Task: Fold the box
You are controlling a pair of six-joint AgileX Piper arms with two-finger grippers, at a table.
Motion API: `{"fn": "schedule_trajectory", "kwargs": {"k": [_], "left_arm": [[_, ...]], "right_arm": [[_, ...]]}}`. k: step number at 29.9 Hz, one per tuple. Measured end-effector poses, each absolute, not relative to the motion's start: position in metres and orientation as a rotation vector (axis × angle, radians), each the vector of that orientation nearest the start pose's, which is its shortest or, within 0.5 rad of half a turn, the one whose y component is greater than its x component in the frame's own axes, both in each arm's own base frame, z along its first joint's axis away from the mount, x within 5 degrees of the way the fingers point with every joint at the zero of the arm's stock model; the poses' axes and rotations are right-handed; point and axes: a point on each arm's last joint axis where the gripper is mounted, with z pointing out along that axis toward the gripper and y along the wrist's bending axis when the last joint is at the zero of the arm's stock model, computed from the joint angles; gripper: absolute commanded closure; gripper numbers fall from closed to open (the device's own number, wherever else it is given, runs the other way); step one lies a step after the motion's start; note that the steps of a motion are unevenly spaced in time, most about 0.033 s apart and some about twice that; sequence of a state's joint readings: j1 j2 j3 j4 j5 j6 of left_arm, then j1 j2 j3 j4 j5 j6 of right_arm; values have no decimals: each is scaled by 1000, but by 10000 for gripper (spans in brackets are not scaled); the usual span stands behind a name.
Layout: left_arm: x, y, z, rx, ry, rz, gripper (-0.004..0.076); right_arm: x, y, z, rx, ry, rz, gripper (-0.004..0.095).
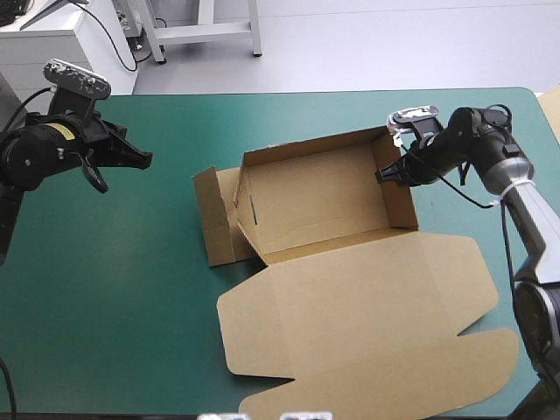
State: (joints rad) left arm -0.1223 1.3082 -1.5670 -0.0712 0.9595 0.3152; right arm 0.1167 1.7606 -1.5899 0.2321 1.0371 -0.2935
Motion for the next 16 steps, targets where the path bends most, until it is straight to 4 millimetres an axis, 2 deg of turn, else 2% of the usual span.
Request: {"fn": "schedule_trajectory", "kwargs": {"k": [2, 4, 6, 8, 11, 13, 16], "left_arm": [[264, -39, 459, 460, 2131, 7, 709], [264, -40, 459, 458, 2130, -8, 709], [264, -40, 460, 457, 2129, -11, 709], [264, -40, 460, 457, 2129, -11, 709], [264, -40, 460, 456, 2127, -12, 709], [264, -40, 460, 456, 2127, -13, 710], [264, -40, 460, 456, 2127, -13, 714]], "right_arm": [[388, 64, 311, -443, 2614, 253, 861], [395, 65, 308, -442, 2601, 255, 758], [398, 66, 307, -442, 2591, 255, 633], [400, 66, 309, -458, 2585, 250, 464], [401, 67, 318, -487, 2564, 227, 276], [402, 67, 328, -498, 2550, 227, 231], [400, 69, 344, -509, 2538, 259, 231]]}}
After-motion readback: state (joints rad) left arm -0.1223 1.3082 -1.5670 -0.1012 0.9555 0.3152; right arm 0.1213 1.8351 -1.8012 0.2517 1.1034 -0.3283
